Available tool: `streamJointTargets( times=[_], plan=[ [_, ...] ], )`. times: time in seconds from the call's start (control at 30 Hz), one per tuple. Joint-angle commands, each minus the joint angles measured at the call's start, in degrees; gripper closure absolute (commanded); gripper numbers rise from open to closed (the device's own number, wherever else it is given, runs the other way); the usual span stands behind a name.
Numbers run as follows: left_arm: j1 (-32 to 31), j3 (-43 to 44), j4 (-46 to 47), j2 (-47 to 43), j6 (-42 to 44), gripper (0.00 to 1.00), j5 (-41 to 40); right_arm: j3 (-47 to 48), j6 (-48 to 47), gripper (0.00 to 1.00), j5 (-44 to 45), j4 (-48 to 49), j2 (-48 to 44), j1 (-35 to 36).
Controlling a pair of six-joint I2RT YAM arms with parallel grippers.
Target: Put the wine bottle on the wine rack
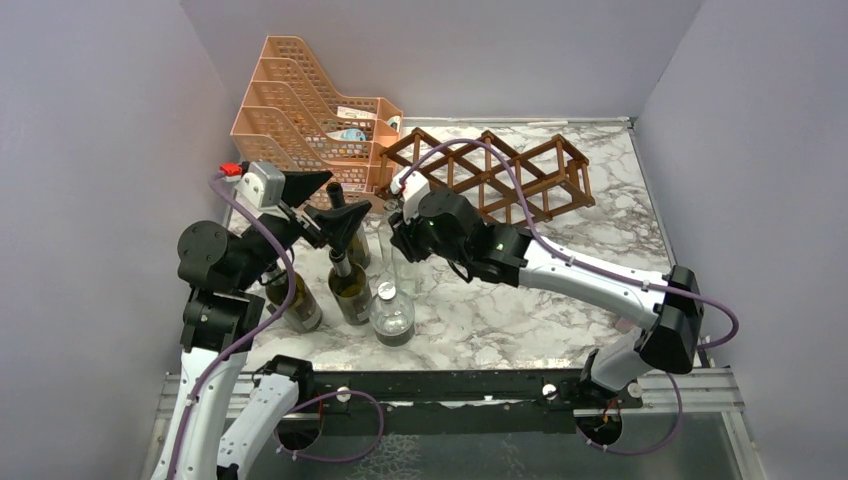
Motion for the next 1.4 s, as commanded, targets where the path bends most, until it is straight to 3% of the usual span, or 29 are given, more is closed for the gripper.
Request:
streamJointTargets(
  times=[0.0, 0.37, 0.7, 0.87, 0.97, 1.37],
  plan=[
    [-0.46, -1.08, 7.02, 0.42, 0.49, 0.02, 9.65, -3.29, -1.70, 0.88, 8.51, 1.70, -5.43, 0.26],
    [-3.65, -3.87, 16.72, 6.73, -5.63, 0.07, 16.38, -9.24, 5.73, 0.98, 20.67, -3.75, -18.85, 0.26],
    [-21.30, -6.99, 18.81, 17.52, 5.85, 0.02, 7.19, -5.58, 12.62, 0.99, 28.69, -13.04, -23.67, -0.35],
    [-27.10, -7.66, 21.17, 23.16, 11.30, 0.01, 6.83, -3.21, 11.73, 0.99, 25.84, -15.41, -27.18, -0.41],
    [-29.08, -7.62, 22.74, 26.45, 14.60, 0.01, 10.97, -2.72, 10.68, 0.99, 22.29, -15.93, -29.26, -0.37],
    [-31.05, -10.04, 27.09, 34.70, 19.98, 0.02, 14.80, -0.03, 3.06, 0.99, 3.47, -17.08, -34.21, -0.40]
  ],
)
